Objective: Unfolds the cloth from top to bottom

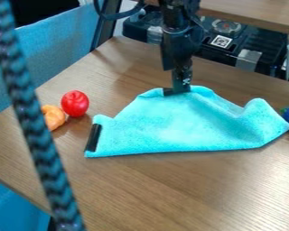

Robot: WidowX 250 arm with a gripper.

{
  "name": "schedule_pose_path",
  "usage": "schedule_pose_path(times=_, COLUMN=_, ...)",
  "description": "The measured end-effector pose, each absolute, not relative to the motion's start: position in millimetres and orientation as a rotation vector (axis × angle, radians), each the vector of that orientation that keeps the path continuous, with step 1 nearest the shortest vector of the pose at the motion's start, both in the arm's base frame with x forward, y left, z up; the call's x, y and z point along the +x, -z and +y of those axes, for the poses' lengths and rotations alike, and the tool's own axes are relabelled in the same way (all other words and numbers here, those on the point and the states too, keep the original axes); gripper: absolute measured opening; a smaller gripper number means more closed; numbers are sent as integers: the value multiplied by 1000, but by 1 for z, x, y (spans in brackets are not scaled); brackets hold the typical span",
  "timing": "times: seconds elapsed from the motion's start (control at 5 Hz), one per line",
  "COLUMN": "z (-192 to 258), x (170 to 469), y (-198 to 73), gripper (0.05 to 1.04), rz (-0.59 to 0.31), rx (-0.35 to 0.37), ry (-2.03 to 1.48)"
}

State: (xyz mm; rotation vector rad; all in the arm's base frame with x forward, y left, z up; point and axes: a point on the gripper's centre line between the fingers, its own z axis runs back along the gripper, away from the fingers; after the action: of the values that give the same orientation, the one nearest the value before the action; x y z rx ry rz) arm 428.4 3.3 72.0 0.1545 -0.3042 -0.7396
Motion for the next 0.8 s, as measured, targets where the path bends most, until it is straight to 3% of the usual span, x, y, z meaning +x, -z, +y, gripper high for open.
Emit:
schedule_pose_path(times=0.6, z=5, x=432, y=-51, gripper=1001, rz=-258, rx=178, ry=734)
schedule_pose_path(times=0.8, z=7, x=434, y=-41, gripper=948, rz=-234, rx=183, ry=724)
